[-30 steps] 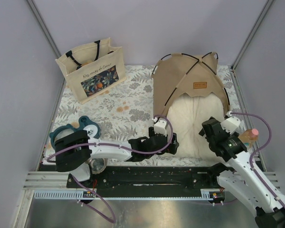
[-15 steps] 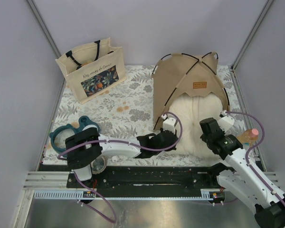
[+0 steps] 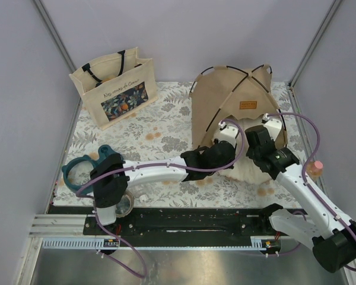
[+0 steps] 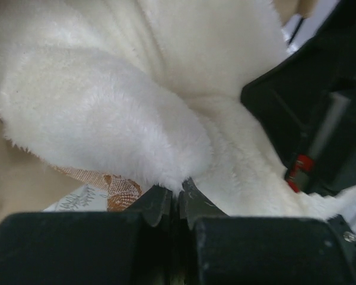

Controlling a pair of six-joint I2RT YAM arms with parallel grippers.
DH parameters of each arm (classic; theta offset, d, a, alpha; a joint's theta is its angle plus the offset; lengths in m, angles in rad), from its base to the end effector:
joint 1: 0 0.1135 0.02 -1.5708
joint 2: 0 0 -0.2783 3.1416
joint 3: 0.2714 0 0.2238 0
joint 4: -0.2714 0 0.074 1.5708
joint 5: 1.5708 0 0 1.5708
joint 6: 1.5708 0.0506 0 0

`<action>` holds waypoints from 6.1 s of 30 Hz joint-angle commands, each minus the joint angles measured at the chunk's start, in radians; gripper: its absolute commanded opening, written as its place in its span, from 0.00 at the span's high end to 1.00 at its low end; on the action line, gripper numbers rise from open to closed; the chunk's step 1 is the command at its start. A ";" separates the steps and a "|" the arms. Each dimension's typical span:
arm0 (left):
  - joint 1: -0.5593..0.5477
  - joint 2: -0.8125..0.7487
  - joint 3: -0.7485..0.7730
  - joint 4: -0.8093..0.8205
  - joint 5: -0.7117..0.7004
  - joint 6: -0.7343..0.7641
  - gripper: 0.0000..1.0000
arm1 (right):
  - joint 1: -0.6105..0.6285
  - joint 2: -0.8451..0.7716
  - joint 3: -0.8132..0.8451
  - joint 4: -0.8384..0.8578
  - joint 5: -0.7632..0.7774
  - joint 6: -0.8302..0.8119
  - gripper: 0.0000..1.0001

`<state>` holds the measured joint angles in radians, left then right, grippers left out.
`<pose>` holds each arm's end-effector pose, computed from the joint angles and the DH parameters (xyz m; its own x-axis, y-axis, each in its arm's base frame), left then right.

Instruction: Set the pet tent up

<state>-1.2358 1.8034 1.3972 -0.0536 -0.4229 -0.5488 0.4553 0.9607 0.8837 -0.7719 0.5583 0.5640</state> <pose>0.1556 -0.3838 0.3009 -0.5107 0.0200 -0.8596 0.5555 0.7707 -0.3121 0.1531 0.0451 0.2971 -0.6010 0.2106 -0.7710 0.3109 0.9503 0.0172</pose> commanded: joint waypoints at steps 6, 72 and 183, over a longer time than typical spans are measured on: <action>0.035 0.103 0.164 0.112 0.013 0.200 1.00 | 0.006 0.021 -0.068 0.338 -0.011 0.002 1.00; 0.108 -0.068 -0.058 0.216 -0.007 -0.051 0.01 | -0.310 -0.111 -0.190 0.368 -0.349 -0.024 0.10; 0.990 -0.713 -0.696 -0.411 -0.016 -0.235 0.02 | -0.213 -0.203 -0.230 0.388 -1.081 -0.001 0.20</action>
<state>-0.2916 1.0248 0.6872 -0.6067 -0.5426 -0.8333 0.1970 0.7174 0.6540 -0.4450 -0.4847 0.5625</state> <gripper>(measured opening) 0.987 0.804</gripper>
